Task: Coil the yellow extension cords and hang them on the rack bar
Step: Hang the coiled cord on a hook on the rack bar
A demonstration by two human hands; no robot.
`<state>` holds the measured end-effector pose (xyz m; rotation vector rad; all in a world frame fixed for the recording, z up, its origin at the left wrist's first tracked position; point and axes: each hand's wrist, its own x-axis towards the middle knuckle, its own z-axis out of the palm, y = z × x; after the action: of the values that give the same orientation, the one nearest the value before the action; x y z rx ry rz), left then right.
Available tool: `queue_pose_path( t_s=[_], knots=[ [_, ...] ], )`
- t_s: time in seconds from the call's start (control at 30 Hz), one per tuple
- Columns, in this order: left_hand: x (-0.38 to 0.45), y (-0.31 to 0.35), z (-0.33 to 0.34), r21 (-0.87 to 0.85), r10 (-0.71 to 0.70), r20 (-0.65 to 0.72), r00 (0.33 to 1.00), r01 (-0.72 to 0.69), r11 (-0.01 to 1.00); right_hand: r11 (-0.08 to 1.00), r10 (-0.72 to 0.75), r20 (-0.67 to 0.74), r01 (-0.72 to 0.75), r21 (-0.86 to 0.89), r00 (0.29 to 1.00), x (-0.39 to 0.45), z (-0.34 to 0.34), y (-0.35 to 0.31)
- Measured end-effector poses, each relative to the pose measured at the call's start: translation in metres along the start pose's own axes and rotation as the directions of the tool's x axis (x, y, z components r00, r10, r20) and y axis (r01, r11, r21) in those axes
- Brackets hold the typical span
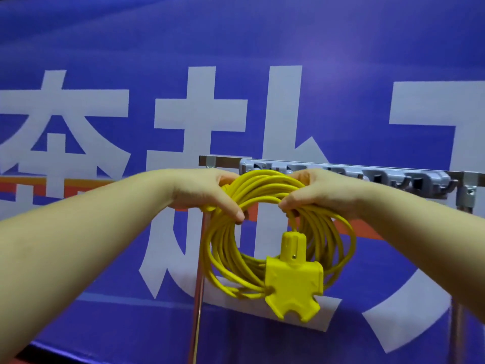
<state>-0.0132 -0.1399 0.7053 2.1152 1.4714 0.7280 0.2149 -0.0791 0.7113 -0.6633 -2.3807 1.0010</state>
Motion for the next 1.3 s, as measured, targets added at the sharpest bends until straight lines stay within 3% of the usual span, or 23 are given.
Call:
queue_pose_path(
  t_s=[0.23, 0.47, 0.83, 1.3],
  knots=[
    [0.037, 0.009, -0.032, 0.039, 0.082, -0.309, 0.948, -0.073, 0.997, 0.992, -0.029, -0.099, 0.016, -0.121, 0.995, 0.042, -0.042, -0.018],
    [0.076, -0.008, -0.047, -0.027, 0.106, -0.431, 0.896, -0.13, 0.991, 0.98, 0.017, -0.153, -0.047, -0.194, 0.988, 0.082, -0.068, -0.006],
    [0.1, -0.021, -0.068, 0.083, 0.118, -0.477, 0.871, -0.089, 0.993, 0.959, -0.022, -0.233, -0.045, -0.279, 0.972, 0.111, -0.073, 0.002],
    [0.118, -0.015, -0.073, 0.12, 0.145, -0.434, 0.889, -0.102, 0.988, 0.974, 0.037, -0.222, -0.084, -0.209, 0.974, 0.112, -0.085, 0.017]
  ],
)
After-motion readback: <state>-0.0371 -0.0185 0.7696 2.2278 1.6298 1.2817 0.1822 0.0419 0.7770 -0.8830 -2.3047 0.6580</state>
